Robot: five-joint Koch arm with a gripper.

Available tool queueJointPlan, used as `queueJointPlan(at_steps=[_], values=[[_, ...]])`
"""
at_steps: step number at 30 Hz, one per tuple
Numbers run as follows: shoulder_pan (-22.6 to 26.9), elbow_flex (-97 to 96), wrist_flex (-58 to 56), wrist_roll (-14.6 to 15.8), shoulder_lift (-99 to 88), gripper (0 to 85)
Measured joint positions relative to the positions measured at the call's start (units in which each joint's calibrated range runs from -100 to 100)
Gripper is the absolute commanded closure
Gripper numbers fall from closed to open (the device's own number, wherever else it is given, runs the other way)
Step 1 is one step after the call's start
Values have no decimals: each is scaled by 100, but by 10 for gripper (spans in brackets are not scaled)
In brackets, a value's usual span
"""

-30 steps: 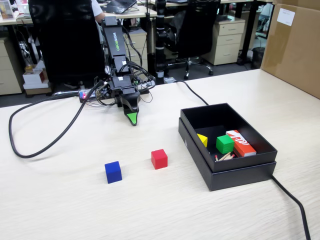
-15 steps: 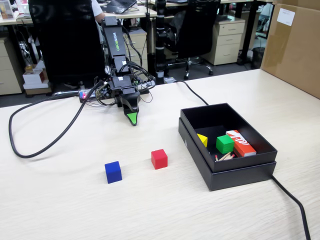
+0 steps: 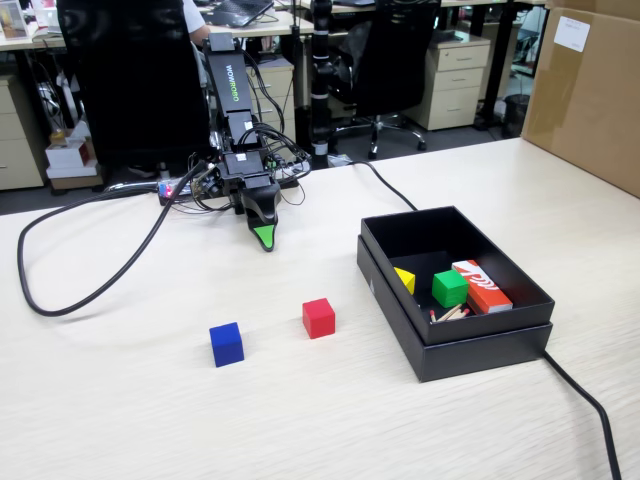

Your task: Put the red cube on top of the blue cube

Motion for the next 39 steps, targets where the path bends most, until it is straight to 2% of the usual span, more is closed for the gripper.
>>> queueJointPlan(at_steps=[28, 35, 36, 39], values=[[49, 46, -77, -5, -26, 382], [63, 1150, -1680, 5, 26, 384], [117, 1607, -2168, 54, 91, 387], [186, 2273, -2695, 127, 181, 408]])
